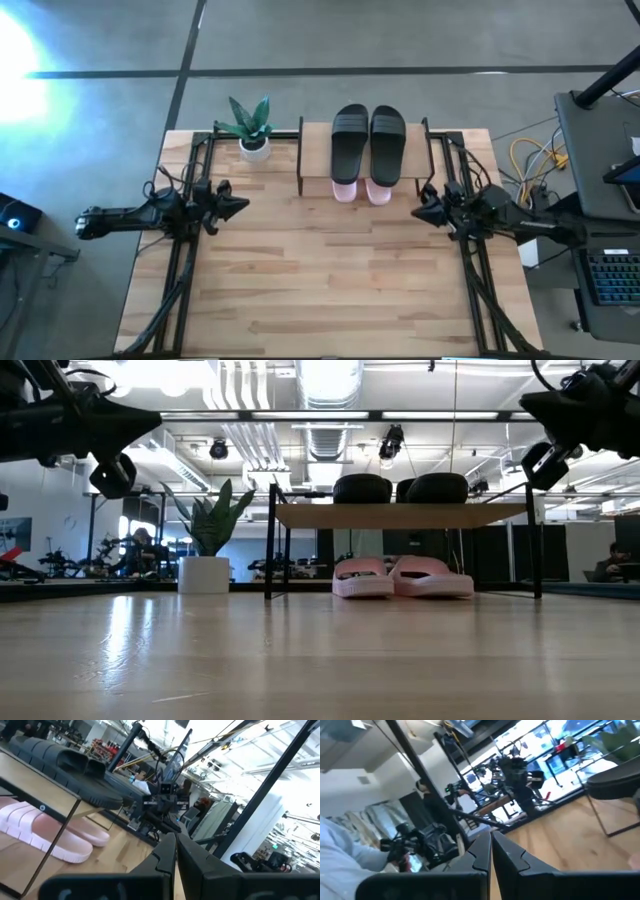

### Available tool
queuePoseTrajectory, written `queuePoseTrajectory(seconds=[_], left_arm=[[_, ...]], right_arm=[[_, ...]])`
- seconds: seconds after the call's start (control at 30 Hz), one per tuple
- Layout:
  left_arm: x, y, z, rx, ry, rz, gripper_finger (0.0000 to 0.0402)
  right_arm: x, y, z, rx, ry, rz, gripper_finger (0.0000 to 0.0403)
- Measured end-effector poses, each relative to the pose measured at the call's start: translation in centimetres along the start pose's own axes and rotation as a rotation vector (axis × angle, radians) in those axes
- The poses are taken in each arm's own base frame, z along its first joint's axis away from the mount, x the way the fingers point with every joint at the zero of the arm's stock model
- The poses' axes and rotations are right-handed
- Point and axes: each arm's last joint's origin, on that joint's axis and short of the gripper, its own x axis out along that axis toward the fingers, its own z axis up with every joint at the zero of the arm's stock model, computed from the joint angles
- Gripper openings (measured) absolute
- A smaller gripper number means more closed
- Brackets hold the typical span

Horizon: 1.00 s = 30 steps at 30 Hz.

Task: Pick and place slides into the shelf
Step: Return to Home Position

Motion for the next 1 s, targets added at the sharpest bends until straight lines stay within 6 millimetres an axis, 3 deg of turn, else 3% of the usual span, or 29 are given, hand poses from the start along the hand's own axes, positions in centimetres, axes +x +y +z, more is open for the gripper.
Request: queuePoseTrajectory(seconds=[0.37,1.0], left_arm=[[0.2,0.1,-0.3,0.003,0.025,0.015,0.0001],[0.7,0.5,-0.9,0.008,0.094,0.058,0.0002]], right_arm=[[0.0,-0.8,-1.4,-0.093,0.125,-0.1,0.0009],[0.2,-1.0,-1.7,-0.063,0.161,-0.122,0.0009]])
